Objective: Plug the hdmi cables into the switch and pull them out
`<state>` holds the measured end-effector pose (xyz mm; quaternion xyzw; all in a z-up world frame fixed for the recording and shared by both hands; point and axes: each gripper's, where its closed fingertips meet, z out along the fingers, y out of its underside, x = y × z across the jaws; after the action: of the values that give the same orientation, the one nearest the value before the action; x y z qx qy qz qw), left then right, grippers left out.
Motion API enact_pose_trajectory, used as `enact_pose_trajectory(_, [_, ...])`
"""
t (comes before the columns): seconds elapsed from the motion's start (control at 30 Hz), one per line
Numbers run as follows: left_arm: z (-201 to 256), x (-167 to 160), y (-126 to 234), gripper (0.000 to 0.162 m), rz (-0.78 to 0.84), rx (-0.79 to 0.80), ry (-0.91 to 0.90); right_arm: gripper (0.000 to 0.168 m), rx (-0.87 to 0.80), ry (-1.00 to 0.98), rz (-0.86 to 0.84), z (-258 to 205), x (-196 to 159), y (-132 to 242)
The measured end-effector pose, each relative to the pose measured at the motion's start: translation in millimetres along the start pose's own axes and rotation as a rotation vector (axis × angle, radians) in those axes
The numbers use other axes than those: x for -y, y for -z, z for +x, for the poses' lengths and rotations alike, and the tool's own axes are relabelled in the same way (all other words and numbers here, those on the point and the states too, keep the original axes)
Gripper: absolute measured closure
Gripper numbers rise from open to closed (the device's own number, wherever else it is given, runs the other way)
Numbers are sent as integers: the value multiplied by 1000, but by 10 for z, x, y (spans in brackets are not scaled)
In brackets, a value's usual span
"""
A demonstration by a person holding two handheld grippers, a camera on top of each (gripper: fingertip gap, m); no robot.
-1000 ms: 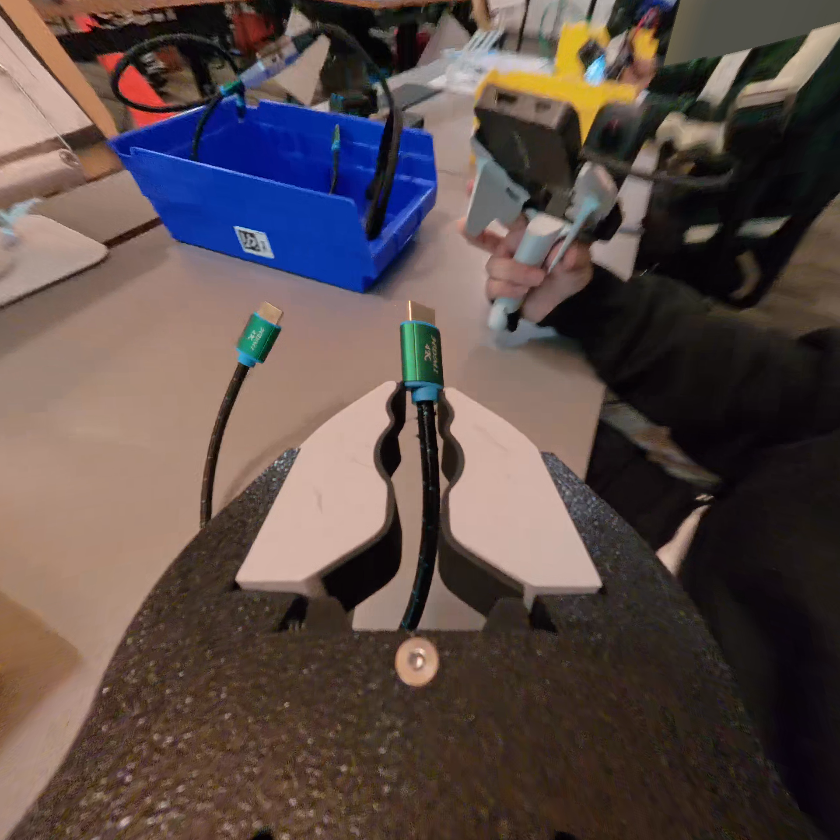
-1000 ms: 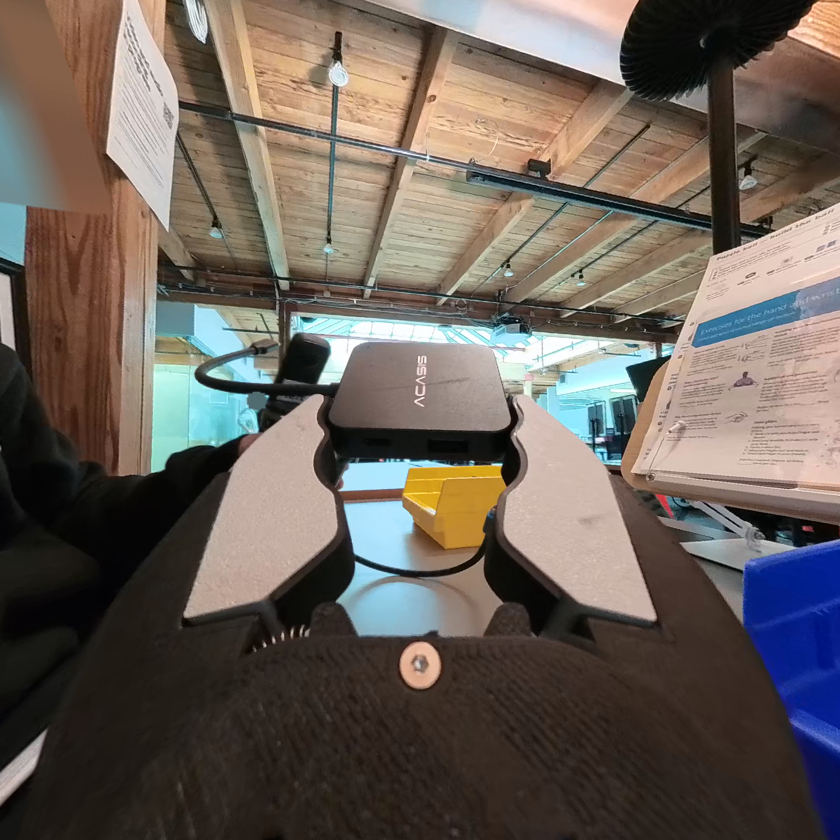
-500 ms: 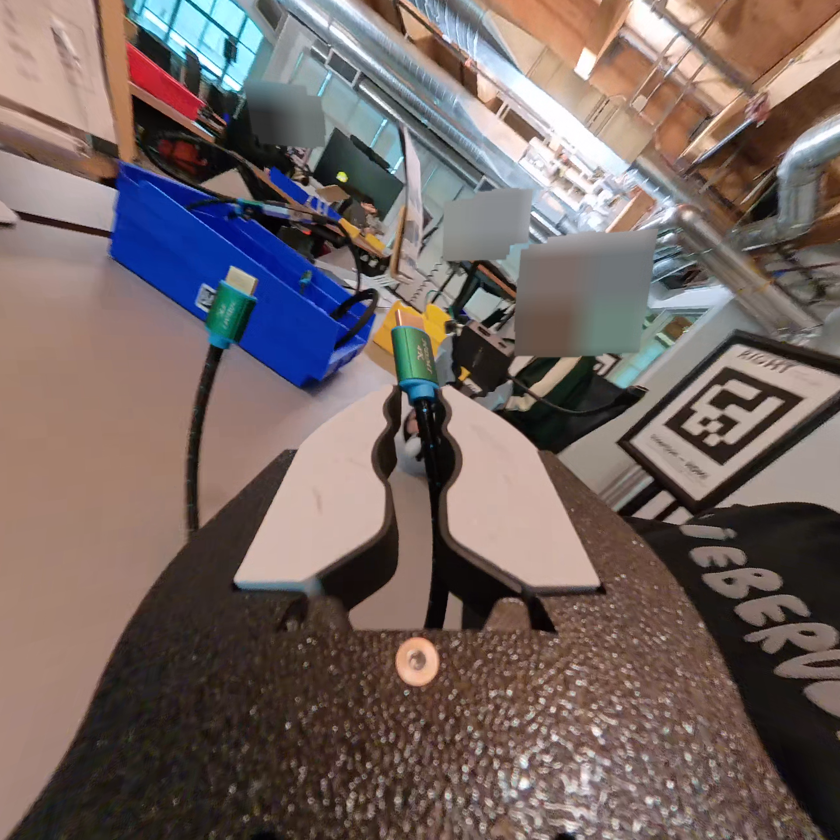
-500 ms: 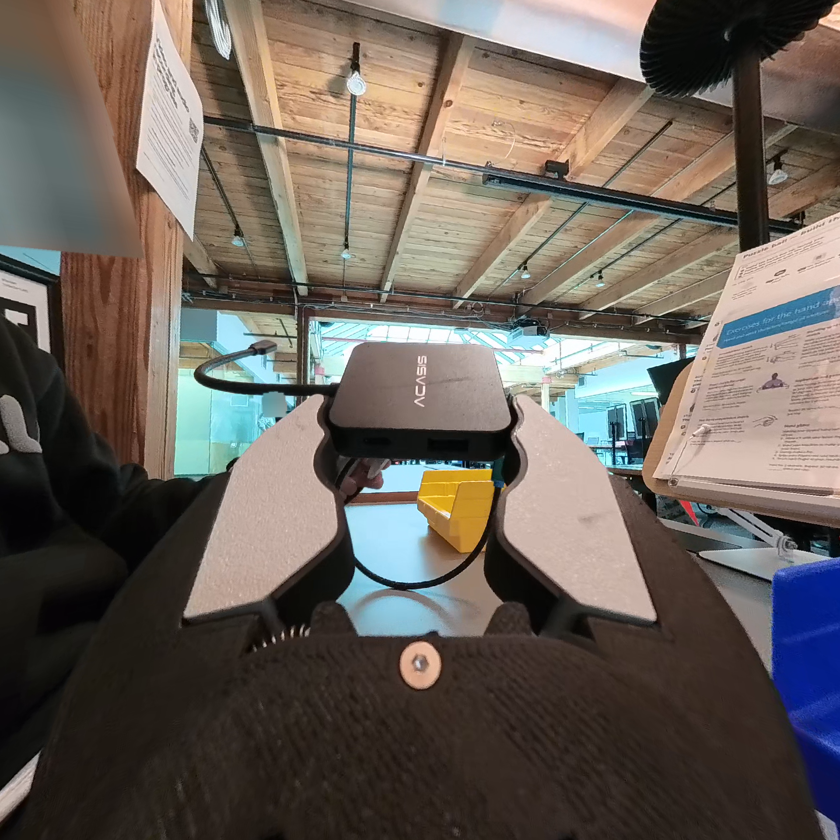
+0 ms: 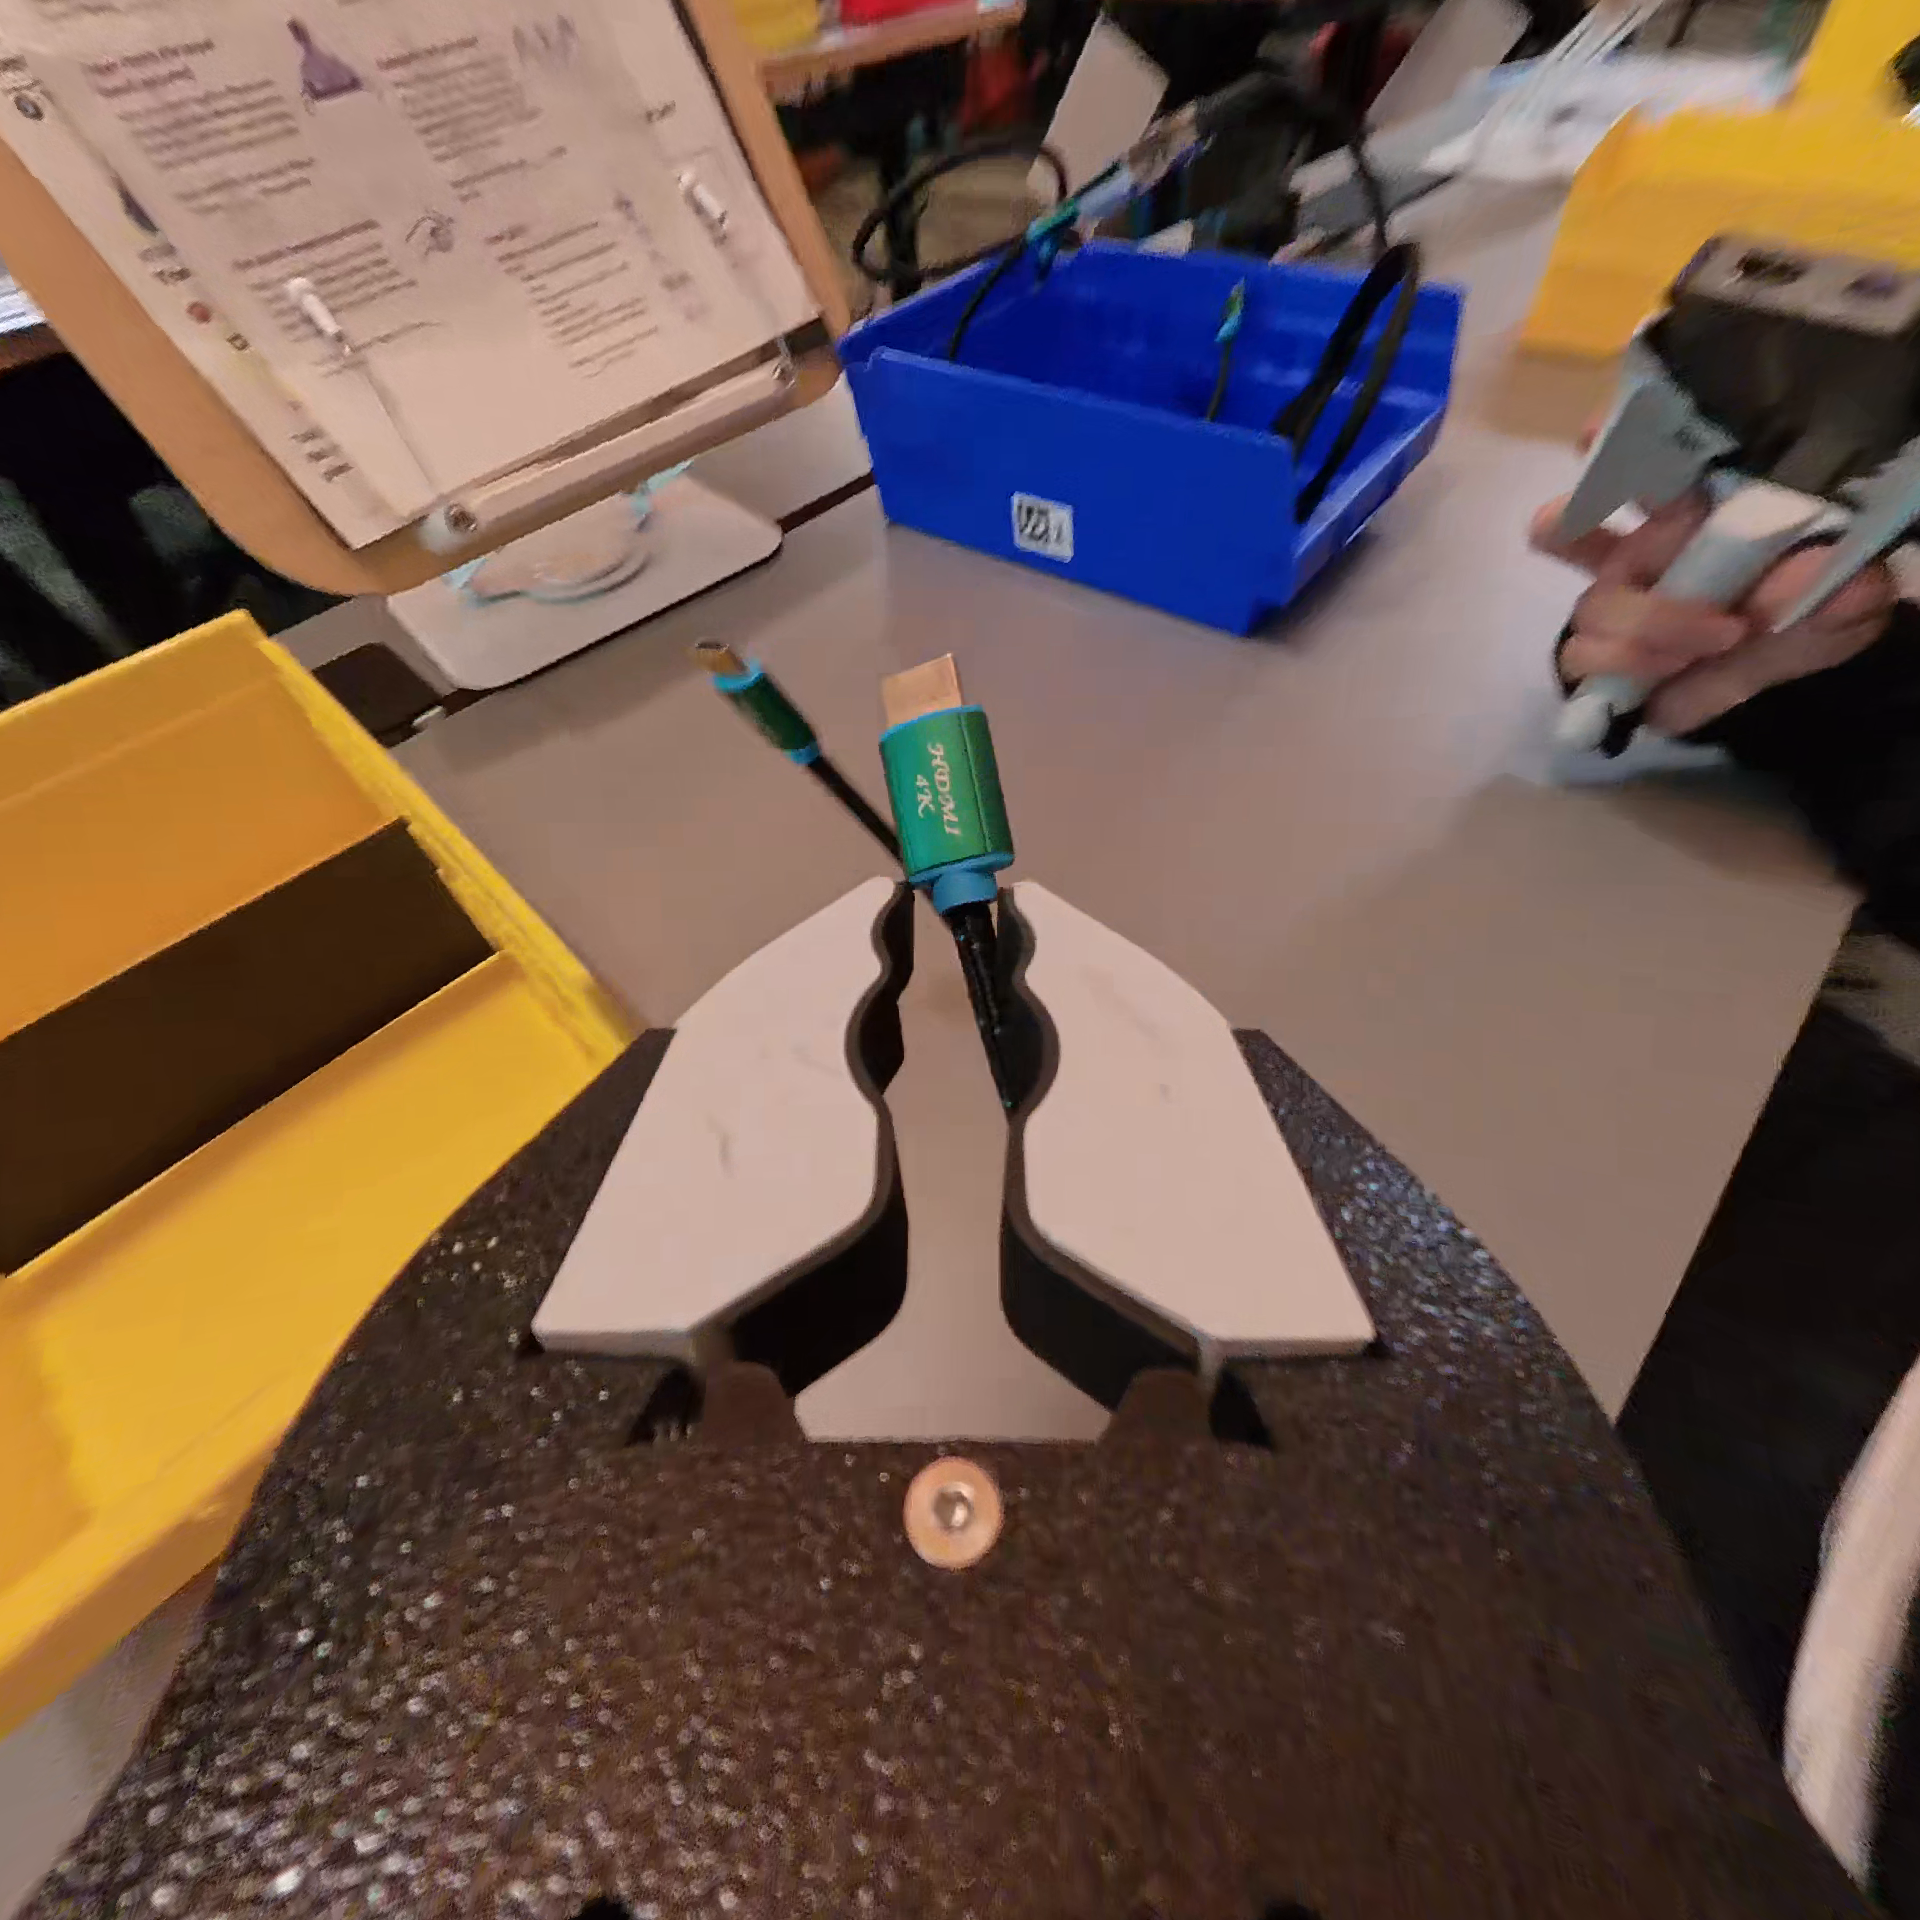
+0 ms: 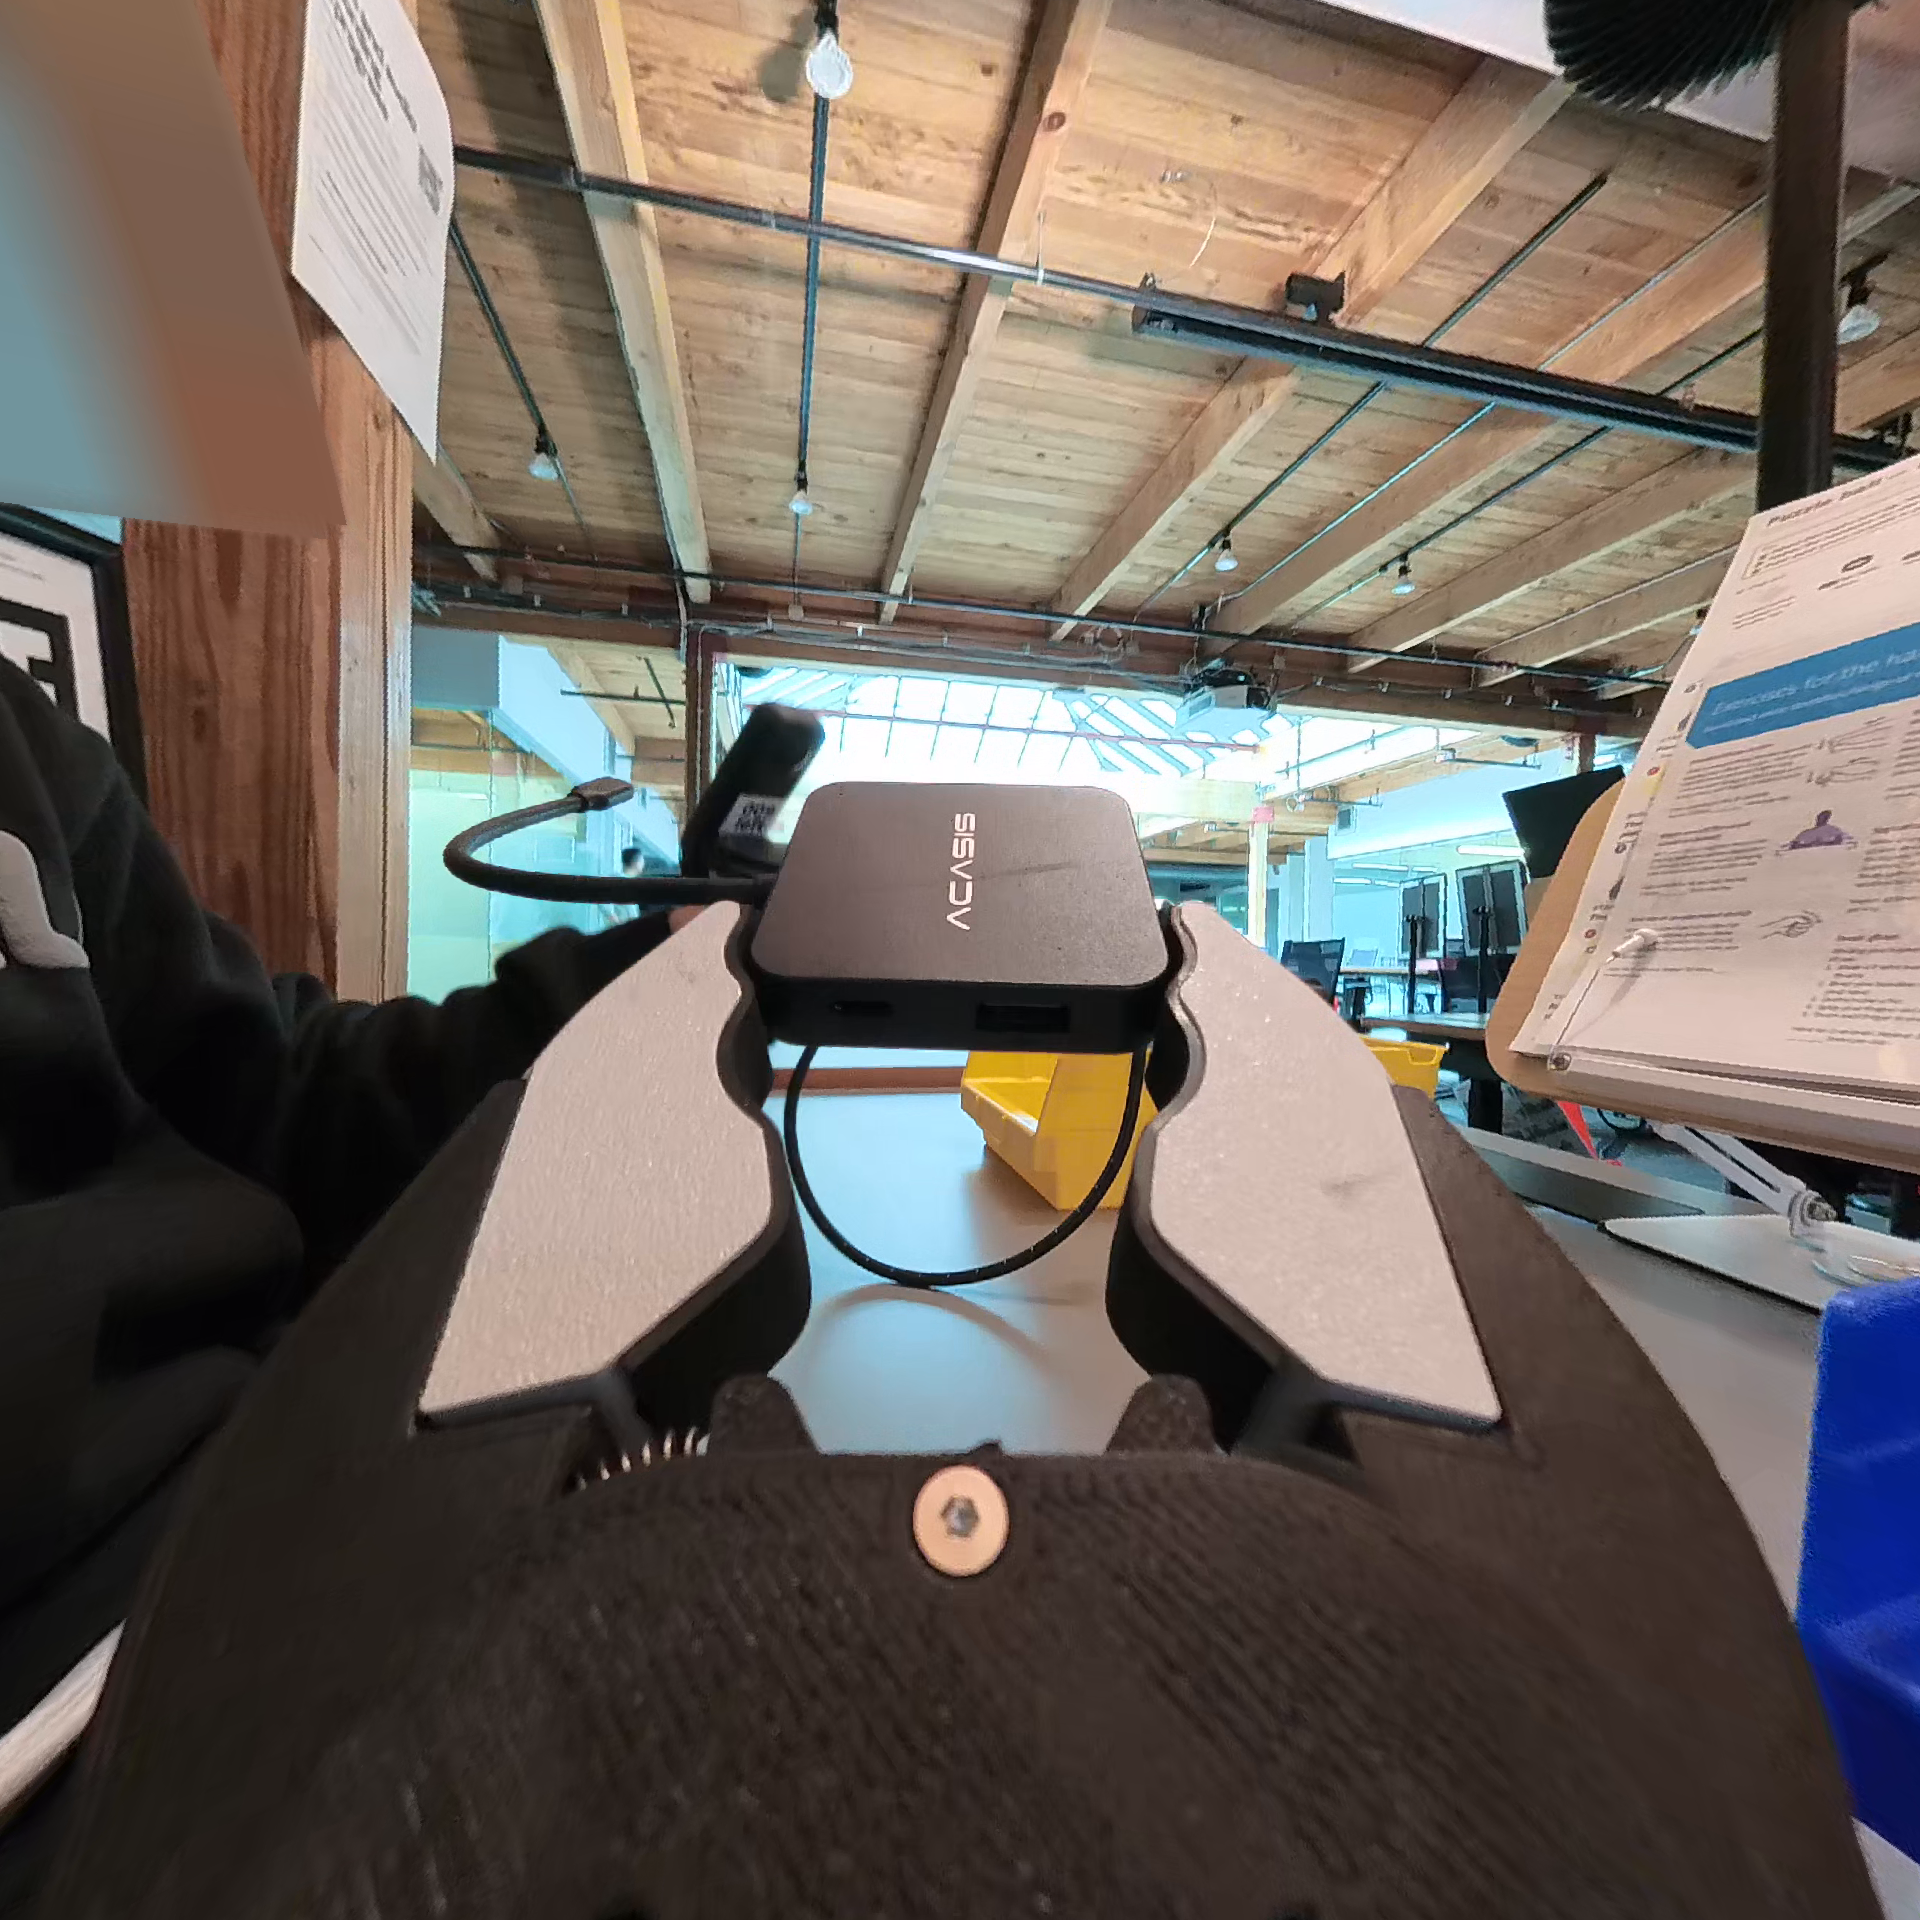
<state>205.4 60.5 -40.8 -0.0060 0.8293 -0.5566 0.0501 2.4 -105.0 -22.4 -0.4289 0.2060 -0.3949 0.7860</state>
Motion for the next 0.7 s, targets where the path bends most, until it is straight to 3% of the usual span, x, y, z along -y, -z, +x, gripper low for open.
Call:
enact_pose_trajectory(0.13, [151,142,-14,152,-29,-27,-82,96,0,29,-54,-32,-98,-42])
enact_pose_trajectory(0.5, [724,715,-46,152,-298,-42,-739,96,50,190,-213,-243,9,-255])
enact_pose_trajectory(0.7, [1057,936,-146,152,-402,-171,-899,96,108,95,-261,-379,11,-335])
